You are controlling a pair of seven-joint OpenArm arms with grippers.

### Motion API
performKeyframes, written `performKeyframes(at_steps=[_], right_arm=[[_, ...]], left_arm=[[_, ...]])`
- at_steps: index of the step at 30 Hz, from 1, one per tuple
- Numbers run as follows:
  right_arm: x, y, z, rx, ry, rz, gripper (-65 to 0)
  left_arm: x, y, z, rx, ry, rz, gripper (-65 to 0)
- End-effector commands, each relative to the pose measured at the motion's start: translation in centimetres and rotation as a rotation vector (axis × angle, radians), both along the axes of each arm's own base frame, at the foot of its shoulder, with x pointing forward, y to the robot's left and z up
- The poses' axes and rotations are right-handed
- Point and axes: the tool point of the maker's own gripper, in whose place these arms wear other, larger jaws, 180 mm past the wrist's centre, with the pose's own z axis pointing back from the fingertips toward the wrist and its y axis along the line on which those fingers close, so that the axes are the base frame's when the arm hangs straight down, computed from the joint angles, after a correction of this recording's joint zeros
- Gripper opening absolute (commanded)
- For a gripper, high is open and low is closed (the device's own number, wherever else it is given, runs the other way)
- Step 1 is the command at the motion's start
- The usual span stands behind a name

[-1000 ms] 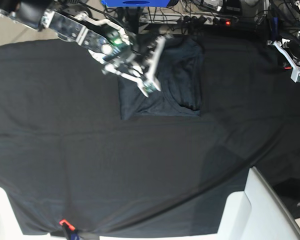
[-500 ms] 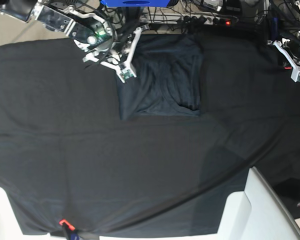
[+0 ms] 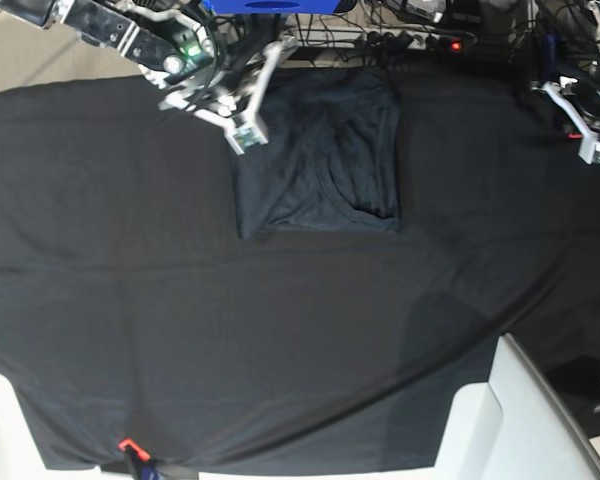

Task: Fold the T-shirt properly
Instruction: 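Tuck and smooth the bundle's edge with the right gripper, then withdraw, then move the left gripper to the bundle's side and grasp its edge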

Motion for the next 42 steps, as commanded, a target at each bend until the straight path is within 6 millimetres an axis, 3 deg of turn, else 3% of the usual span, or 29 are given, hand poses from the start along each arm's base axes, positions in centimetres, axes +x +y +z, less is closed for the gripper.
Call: performKeyframes(at_steps=[1,3,6,9,13,18,19,20,23,28,35,42], right_arm=[[1.2,0.7,1.5,0.04,-0.051,-0.004,-65.0],[1.3,1.3,3.0,0.083,-0.073,-0.011,-65.0],[3.4,0.8,5.6,0.153,-0.153,-0.1,-65.0],[6.3,-1.5,6.6,0.16,-0.228,-0.223,-65.0],[8.4,-4.7,6.4,0.118,-0.256,-0.324,-65.0],[9.0,-6.2,6.0,0.089,-0.261,-0.353,-65.0],[9.0,-6.2,6.0,0.089,-0.261,-0.353,-65.0],[9.0,-6.2,6.0,0.089,-0.261,-0.353,-65.0],[8.8,-6.3,5.6,0.082,-0.252,-0.351,-65.0],[8.4,-7.0,4.0,0.043,-0.221,-0.359,-65.0],[7.8,-7.1,3.5,0.036,-0.207,-0.36,-65.0],[7.8,-7.2,3.4,0.035,-0.206,-0.361,-65.0]], left_arm=[[1.3,-0.8,1.2,-0.035,-0.059,-0.025,-65.0],[1.8,-2.3,1.3,-0.12,-0.06,-0.011,-65.0],[3.1,-4.4,2.8,-0.25,-0.129,0.002,-65.0],[4.4,-6.2,4.3,-0.392,-0.221,0.026,-65.0],[4.9,-8.4,4.3,-0.576,-0.277,0.081,-64.7],[6.2,-12.2,2.8,-0.759,-0.261,0.087,-12.3],[6.4,-13.0,2.4,-0.786,-0.254,0.093,-3.9],[6.5,-13.5,1.9,-0.804,-0.249,0.104,0.0],[6.4,-15.1,0.2,-0.839,-0.212,0.13,0.0],[5.7,-19.5,-2.4,-0.845,-0.11,0.071,0.0],[5.2,-22.0,-4.7,-0.813,-0.04,0.056,0.0],[5.0,-23.1,-4.9,-0.826,-0.029,0.048,0.0]])
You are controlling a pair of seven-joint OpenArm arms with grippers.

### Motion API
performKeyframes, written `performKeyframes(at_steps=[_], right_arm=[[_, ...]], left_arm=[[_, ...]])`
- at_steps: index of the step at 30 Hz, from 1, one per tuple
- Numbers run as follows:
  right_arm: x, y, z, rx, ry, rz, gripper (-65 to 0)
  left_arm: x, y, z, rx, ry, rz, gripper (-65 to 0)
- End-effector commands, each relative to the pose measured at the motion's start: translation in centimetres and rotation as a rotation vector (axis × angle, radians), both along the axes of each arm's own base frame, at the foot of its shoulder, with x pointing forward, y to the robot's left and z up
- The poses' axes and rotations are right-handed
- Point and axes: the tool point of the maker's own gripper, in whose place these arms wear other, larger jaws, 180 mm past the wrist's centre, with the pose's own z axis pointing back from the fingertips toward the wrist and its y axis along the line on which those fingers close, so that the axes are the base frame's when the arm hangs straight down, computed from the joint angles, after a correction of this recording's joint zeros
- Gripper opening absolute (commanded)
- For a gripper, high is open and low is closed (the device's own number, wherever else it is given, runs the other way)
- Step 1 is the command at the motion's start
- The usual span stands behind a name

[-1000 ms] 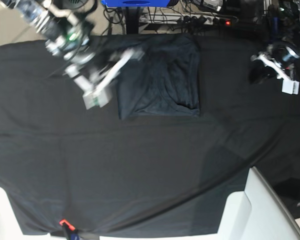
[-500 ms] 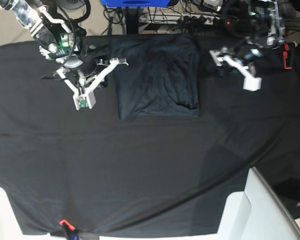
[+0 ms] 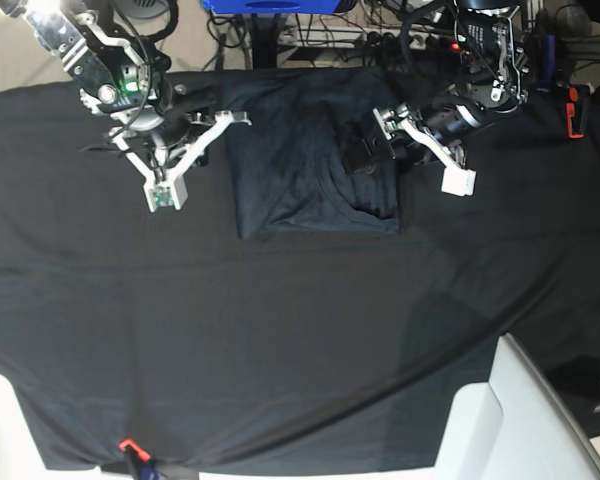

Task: Fold the T-shirt properly
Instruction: 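Move the left gripper to the bundle's side and grasp its edge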

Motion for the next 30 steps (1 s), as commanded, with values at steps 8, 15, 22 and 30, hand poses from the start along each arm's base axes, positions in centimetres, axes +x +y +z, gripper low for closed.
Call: performKeyframes(at_steps=[8,15,22,30], right_arm=[[0.7,0.0,0.7,0.006,-0.037,0.002,-65.0],[0.7,0.0,0.7,0.006,-0.037,0.002,-65.0],[0.7,0.0,0.7,0.006,-0.037,0.002,-65.0],[0.7,0.1,0.8,0.009,-0.037,0.001,-65.0]], left_arm=[[-2.7,-0.1,-3.0,0.018,0.138,-0.029,-9.5],[-3.3,-0.3,-4.2,-0.002,0.182,-0.02,-16.3],[-3.1,-0.4,-4.2,-0.002,0.181,-0.024,-16.6],[-3.9,-0.3,-5.2,-0.012,0.225,-0.018,-47.1]])
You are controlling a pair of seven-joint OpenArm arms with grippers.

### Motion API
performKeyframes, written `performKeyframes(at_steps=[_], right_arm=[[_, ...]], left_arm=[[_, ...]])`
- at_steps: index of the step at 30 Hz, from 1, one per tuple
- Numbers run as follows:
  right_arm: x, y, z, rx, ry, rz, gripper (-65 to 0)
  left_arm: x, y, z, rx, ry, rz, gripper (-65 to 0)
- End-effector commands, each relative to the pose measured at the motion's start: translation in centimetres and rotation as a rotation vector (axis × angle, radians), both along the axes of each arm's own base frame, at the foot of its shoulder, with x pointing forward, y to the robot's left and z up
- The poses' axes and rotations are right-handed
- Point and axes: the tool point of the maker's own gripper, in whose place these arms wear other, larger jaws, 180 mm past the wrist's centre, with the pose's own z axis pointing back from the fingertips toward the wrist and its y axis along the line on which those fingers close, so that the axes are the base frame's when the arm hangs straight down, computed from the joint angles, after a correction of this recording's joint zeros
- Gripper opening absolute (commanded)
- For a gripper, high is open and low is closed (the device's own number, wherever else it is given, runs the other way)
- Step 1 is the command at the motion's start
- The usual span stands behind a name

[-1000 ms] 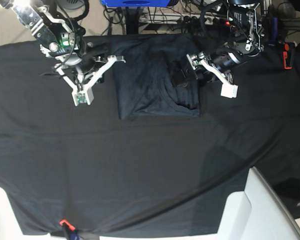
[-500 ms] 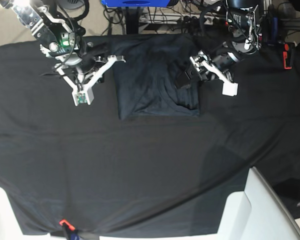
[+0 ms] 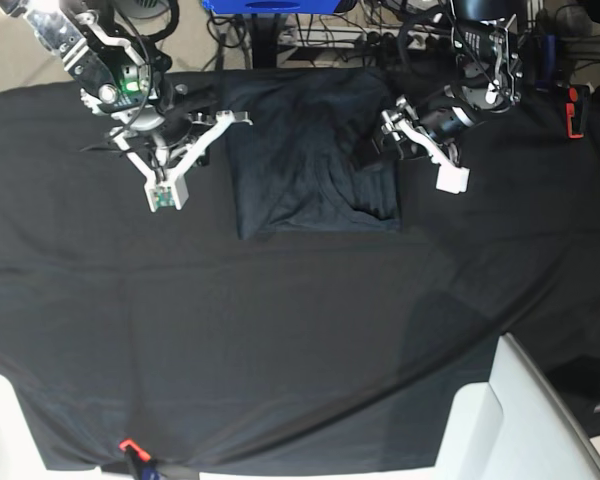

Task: Fold the T-shirt properly
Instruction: 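Move the left gripper to the bundle's side and grasp its edge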

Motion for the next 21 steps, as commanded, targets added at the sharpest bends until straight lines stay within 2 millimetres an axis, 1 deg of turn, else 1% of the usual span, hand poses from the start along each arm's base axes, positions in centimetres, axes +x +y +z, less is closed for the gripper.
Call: performKeyframes(at_steps=[1,3,12,13,15,18,19,21], right_arm=[[0.7,0.0,0.8,0.007,-0.038,0.001,-65.0],[0.7,0.0,0.8,0.007,-0.038,0.001,-65.0],[0.7,0.1,0.7,0.009,-0.037,0.002,-65.0],[0.7,0.1,0.7,0.009,-0.037,0.002,-65.0],[0.6,0.1,0.7,0.009,-0.036,0.001,-65.0],[0.4,0.0,0.6,0.008,-0.031,-0.001,-65.0],[0.3,0.0,0.6,0.008,-0.029,-0.001,-65.0],[0.3,0.0,0.5,0.008,-0.028,-0.002,-65.0]], left_arm=[[-3.2,-0.1,-2.8,0.043,0.152,-0.053,-52.7],[-3.5,-0.2,-3.2,0.035,0.168,-0.05,-64.5],[-3.5,-0.1,-3.2,0.038,0.172,-0.053,-65.0],[-3.4,0.6,-3.1,0.053,0.169,-0.057,-65.0],[-3.6,1.3,-2.9,0.078,0.18,-0.093,-65.0],[-3.3,2.8,-1.9,0.136,0.155,-0.138,-65.0],[-3.5,2.8,-1.7,0.156,0.149,-0.171,-65.0],[-3.3,3.7,-1.0,0.21,0.127,-0.239,-65.0]])
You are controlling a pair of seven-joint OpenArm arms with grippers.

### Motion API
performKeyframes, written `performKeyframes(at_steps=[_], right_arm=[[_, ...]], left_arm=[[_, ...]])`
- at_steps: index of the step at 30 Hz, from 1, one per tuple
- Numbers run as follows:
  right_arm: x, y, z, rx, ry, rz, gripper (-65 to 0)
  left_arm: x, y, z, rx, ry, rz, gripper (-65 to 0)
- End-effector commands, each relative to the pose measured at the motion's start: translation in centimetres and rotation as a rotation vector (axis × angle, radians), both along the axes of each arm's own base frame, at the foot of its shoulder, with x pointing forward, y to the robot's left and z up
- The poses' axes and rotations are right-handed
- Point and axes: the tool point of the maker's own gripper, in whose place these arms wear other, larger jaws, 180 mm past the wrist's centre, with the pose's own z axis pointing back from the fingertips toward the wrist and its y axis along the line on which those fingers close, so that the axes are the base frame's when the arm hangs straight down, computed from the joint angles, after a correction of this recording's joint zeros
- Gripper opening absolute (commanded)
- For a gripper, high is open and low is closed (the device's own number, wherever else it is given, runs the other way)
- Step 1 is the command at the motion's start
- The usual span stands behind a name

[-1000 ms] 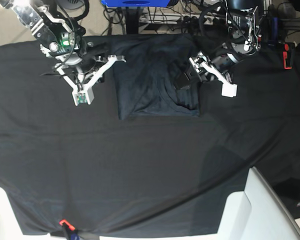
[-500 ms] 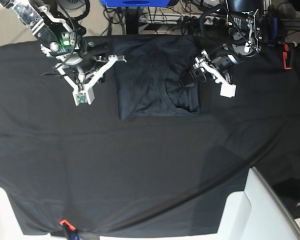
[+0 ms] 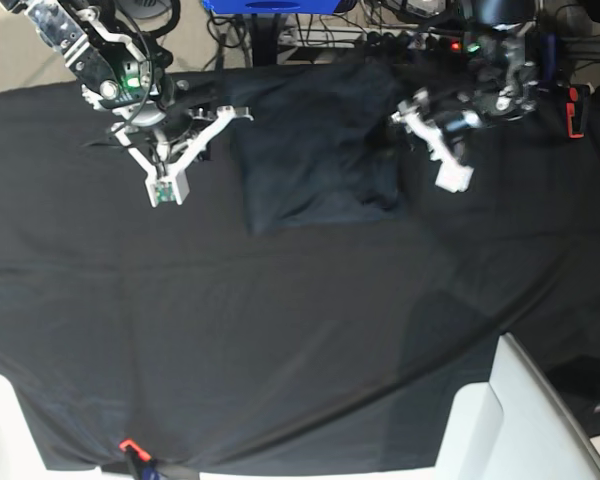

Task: Fold the T-shirt properly
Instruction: 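Move the left gripper to the bundle's side and grasp its edge, then drag the bundle with the left gripper toward the right gripper and release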

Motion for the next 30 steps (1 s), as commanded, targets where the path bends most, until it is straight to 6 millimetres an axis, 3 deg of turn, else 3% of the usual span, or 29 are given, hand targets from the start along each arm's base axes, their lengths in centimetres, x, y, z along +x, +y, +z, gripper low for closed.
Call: performKeyframes(at_steps=[1,7,12,21,25,30], right_arm=[[0.8,0.0,0.7,0.006,-0.038,0.001,-65.0],[0.7,0.0,0.6,0.006,-0.035,0.0,-65.0],[0.8,0.0,0.7,0.006,-0.036,0.0,-65.0],[0.9,0.0,0.7,0.006,-0.04,-0.001,-65.0],[1.0,0.0,0.7,0.005,-0.041,-0.001,-65.0],[1.4,-0.7,0.8,-0.004,-0.047,-0.021,-65.0]], left_arm=[[-0.9,0.9,-0.6,0.086,0.048,-0.078,-65.0],[0.3,2.3,1.8,0.203,-0.032,-0.263,-65.0],[3.5,2.4,5.2,0.308,-0.16,-0.422,-65.0],[7.0,0.8,4.2,0.638,-0.197,-0.792,-65.0],[9.0,-0.6,4.1,0.802,-0.249,-0.95,-65.0],[11.0,-3.8,4.6,0.901,-0.337,-1.07,-65.0]])
